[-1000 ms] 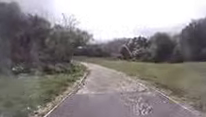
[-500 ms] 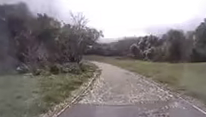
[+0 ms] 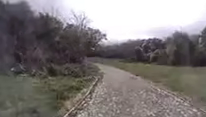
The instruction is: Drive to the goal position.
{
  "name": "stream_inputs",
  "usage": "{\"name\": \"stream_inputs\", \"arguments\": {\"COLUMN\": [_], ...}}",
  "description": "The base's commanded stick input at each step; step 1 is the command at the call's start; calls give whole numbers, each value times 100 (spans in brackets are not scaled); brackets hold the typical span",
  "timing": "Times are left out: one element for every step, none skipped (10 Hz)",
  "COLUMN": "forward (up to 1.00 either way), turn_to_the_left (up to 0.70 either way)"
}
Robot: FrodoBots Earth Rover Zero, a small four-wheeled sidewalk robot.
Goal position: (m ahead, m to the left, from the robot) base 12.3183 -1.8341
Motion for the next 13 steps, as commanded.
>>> {"name": "stream_inputs", "arguments": {"forward": [85,85,85,85,85,85,85,85,85,85,85,85,85], "turn_to_the_left": [-1,0,0,0,0,-27,-27,-13,0,0,18,2,0]}}
